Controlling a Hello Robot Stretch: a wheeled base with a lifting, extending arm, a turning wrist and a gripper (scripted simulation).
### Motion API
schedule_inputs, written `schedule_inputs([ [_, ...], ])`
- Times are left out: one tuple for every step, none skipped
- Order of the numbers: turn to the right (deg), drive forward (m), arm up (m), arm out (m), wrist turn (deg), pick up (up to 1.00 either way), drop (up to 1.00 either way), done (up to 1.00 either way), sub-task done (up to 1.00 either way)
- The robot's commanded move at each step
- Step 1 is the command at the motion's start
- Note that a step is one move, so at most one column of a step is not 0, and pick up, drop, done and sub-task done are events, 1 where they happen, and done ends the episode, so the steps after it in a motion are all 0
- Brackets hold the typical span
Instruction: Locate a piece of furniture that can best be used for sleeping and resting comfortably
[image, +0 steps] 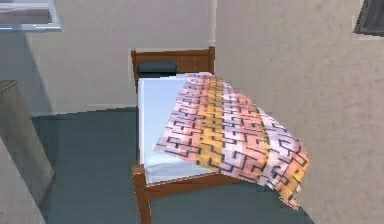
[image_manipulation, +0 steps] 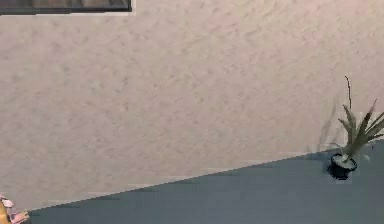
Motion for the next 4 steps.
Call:
schedule_inputs([
  [42.0, 0.0, 0.0, 0.0, 0.0, 0.0, 0.0, 0.0, 0.0],
  [0.0, 0.5, 0.0, 0.0, 0.0, 0.0, 0.0, 0.0, 0.0],
  [-45.0, 0.0, 0.0, 0.0, 0.0, 0.0, 0.0, 0.0, 0.0],
  [0.0, 0.0, 0.0, 0.0, 0.0, 0.0, 0.0, 1.0, 0.0],
])
